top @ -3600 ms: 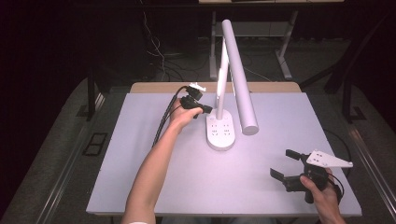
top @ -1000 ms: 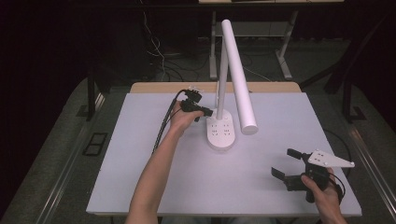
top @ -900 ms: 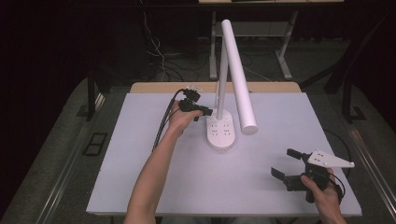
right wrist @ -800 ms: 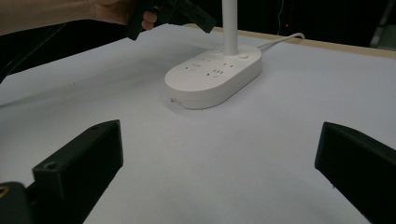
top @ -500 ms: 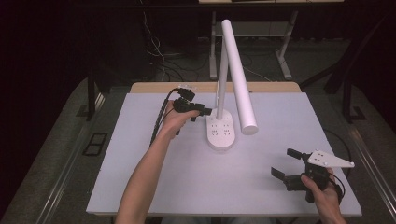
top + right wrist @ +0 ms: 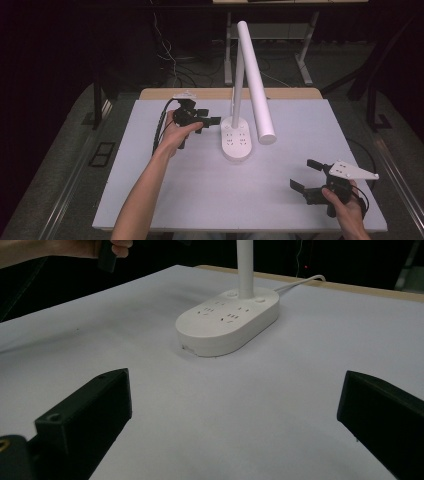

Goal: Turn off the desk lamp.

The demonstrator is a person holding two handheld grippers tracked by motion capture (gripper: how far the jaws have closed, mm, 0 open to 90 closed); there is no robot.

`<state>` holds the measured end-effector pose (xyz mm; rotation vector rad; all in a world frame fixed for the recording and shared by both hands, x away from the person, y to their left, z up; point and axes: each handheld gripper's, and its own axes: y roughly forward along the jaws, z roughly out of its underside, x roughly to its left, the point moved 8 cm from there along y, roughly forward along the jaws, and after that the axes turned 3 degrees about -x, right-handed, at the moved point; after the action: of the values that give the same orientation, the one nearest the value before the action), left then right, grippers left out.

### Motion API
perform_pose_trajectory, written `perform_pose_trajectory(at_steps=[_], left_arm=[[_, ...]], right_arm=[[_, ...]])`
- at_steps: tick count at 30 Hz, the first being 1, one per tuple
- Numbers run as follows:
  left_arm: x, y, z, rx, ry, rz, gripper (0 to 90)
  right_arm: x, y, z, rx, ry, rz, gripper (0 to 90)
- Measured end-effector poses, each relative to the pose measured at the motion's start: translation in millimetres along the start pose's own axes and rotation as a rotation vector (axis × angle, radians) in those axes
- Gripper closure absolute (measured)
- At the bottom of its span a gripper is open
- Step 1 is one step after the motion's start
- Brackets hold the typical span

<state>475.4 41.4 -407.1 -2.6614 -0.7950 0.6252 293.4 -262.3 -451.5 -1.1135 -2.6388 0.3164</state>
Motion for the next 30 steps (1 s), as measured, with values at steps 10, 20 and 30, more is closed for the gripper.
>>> perform_pose_trajectory(at_steps=[10, 20, 30], left_arm=[[-1.7, -27.9, 6.5, -0.061, 0.005, -0.023, 6.3], [-12.5, -56.3, 10.5, -0.142, 0.011, -0.031, 0.0], [-26.8, -76.9, 33.1, -0.156, 0.016, -0.022, 0.0]], right_arm=[[1.0, 0.7, 0.2, 0.000, -0.004, -0.001, 0.9], [1.5, 0.3, 0.4, 0.002, -0.001, -0.001, 0.9], [2.0, 0.8, 0.8, 0.004, -0.006, -0.001, 0.9]])
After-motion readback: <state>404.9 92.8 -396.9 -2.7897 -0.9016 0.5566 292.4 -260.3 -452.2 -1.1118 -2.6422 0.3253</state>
